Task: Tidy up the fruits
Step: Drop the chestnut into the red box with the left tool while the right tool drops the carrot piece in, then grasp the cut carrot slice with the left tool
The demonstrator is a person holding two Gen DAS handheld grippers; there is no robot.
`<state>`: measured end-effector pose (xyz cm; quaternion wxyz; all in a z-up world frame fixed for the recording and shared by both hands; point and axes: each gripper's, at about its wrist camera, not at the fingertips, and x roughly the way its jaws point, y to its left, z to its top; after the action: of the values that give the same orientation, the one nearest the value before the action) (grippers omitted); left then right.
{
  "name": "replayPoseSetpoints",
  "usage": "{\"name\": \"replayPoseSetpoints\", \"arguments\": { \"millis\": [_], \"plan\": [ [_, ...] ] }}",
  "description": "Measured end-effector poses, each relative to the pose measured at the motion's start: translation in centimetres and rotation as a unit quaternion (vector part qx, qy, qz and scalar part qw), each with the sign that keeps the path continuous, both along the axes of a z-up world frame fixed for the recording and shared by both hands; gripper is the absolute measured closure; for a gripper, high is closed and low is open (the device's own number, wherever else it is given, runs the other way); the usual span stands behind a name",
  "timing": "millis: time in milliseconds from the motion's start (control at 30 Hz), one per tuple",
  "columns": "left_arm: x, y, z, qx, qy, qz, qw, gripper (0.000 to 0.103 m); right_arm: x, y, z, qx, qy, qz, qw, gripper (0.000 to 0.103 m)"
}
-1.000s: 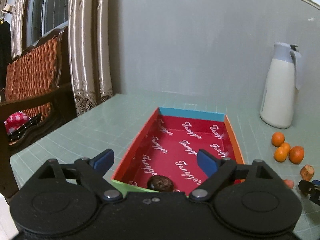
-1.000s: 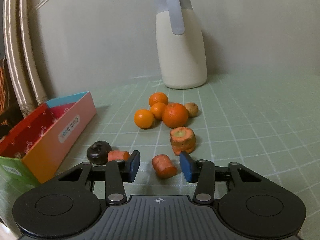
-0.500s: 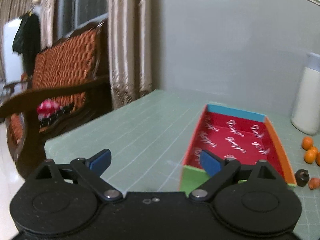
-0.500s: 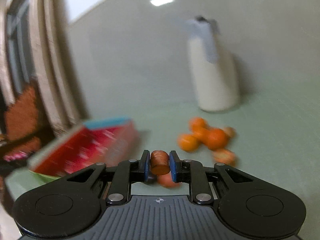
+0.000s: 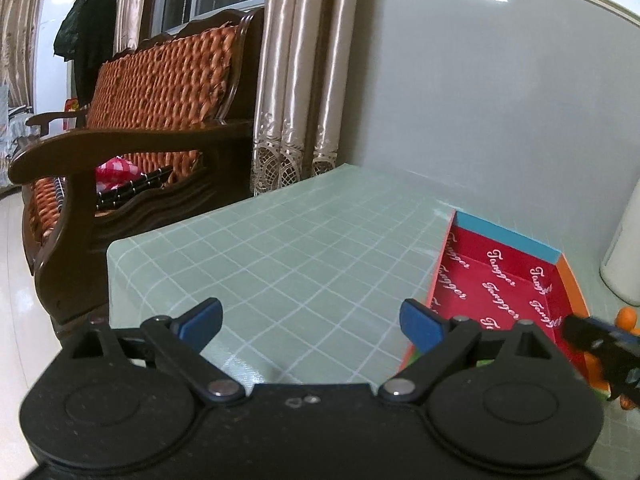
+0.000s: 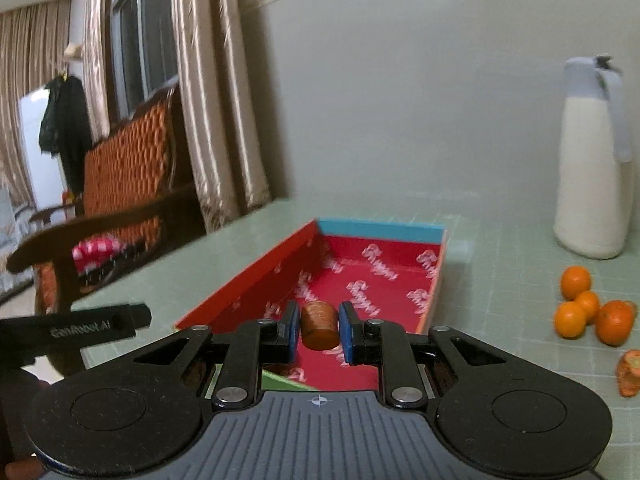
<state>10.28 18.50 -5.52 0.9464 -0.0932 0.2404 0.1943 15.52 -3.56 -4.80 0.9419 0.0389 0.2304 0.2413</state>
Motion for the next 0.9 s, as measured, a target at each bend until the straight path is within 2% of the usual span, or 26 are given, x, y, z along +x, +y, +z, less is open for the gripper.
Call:
{"name": "replayPoseSetpoints", "arguments": {
  "millis": [67, 100, 133, 167, 200, 367, 433, 533, 633, 733, 833, 900],
  "plan": [
    [0.0, 0.0, 0.1, -0.003, -0.002, 0.001, 1.0000, 0.014, 0.4, 0.4, -0.3, -0.006, 0.011, -0.001, 1.000, 0.078],
    [0.0, 0.0, 0.1, -0.004, -0.002, 0.001, 1.0000, 0.014, 0.6, 0.5, -0.4, -0.007, 0.018, -0.001, 1.000, 0.058],
    [0.0, 0.0, 0.1, -0.004, -0.002, 0.001, 1.0000, 0.014, 0.5, 0.4, -0.6, -0.005, 0.019, -0.003, 1.000, 0.026],
    [0.0, 0.1, 0.0, -0.005, -0.001, 0.001, 1.0000, 0.014, 0.3, 0.3, -0.6, -0.001, 0.015, -0.008, 1.000, 0.016],
    [0.0, 0.0, 0.0, -0.005, -0.001, 0.001, 1.0000, 0.014, -0.1, -0.1, -0.4, 0.003, 0.001, -0.016, 1.000, 0.011],
    [0.1, -0.8, 0.0, 0.002, -0.003, -0.011, 0.9999, 0.014, -1.7, -3.3, 1.0, 0.021, -0.036, -0.042, 0.998, 0.010],
    [0.0, -1.7, 0.2, 0.011, -0.010, -0.022, 0.9996, 0.014, -2.2, -5.4, 1.2, 0.028, -0.043, -0.070, 0.996, 0.000],
    [-0.4, -3.7, 0.6, 0.028, -0.032, -0.056, 0.9975, 0.014, -3.1, -9.2, 1.2, 0.028, -0.069, -0.134, 0.988, 0.000],
    [-0.7, -6.1, 1.0, 0.045, -0.051, -0.097, 0.9930, 0.014, -3.9, -12.7, 0.6, 0.012, -0.100, -0.224, 0.969, 0.000],
    [-0.9, -9.1, 1.3, 0.061, -0.063, -0.147, 0.9853, 0.014, -4.1, -15.6, -0.2, -0.019, -0.100, -0.314, 0.944, 0.000],
    [-0.8, -13.0, 1.6, 0.074, -0.058, -0.206, 0.9740, 0.014, -4.4, -17.9, -1.0, -0.039, -0.084, -0.387, 0.917, 0.000],
    [-0.6, -16.0, 1.6, 0.084, -0.050, -0.246, 0.9642, 0.014, -4.9, -19.3, -1.4, -0.056, -0.082, -0.441, 0.892, 0.000]
  ]
}}
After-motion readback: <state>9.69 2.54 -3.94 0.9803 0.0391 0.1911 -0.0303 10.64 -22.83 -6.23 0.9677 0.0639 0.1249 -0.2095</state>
